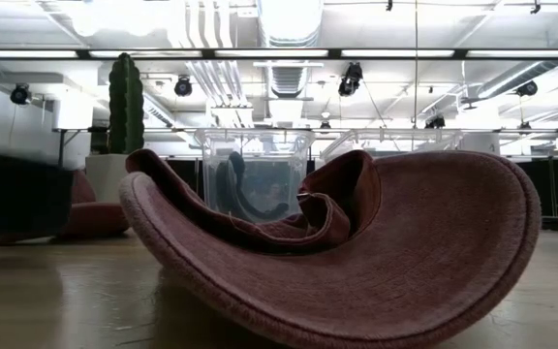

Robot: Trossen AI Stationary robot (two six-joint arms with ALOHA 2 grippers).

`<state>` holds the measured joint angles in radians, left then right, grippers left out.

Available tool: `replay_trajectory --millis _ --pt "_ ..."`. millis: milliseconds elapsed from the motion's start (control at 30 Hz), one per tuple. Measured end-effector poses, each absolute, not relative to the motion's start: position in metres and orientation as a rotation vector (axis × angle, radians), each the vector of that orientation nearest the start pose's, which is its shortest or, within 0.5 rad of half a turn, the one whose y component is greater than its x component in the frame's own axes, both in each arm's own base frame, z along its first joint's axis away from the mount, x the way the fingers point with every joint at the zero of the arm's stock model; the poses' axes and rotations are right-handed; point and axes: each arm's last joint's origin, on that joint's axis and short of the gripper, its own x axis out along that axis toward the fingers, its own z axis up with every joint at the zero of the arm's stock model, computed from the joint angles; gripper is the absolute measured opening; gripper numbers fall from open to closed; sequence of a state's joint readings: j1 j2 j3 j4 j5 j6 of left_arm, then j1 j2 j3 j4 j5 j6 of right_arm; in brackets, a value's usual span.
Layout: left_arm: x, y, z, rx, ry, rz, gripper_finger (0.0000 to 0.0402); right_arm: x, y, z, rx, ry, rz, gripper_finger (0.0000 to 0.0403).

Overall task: Pick & Place hat
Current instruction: Put the gray cap into the left transparent bin

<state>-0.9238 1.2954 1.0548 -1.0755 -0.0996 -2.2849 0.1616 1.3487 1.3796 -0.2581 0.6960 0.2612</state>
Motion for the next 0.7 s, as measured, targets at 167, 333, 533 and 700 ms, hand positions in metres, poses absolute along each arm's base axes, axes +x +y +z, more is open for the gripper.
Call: replay_trajectory --millis 167,333,533,700 --pt "0.142 -0.171 0.277 -1.261 1.104 0.794 0.0009 0.292 0.029 0.408 0.159 0.138 -0.555 0.0068" --pt "0.151 -0.164 0.290 -1.250 0.958 0.749 0.0009 0.292 0.029 0.408 0.159 0.138 -0.555 0.0068" --pt "0.160 -0.158 0.302 -1.222 0.838 0.715 0.0009 0.292 0.029 0.408 0.154 0.140 -0.555 0.0068" --pt "0.166 -0.154 0.304 -1.212 0.758 0.714 0.0009 0.291 0.029 0.409 0.109 0.150 -0.551 0.0068"
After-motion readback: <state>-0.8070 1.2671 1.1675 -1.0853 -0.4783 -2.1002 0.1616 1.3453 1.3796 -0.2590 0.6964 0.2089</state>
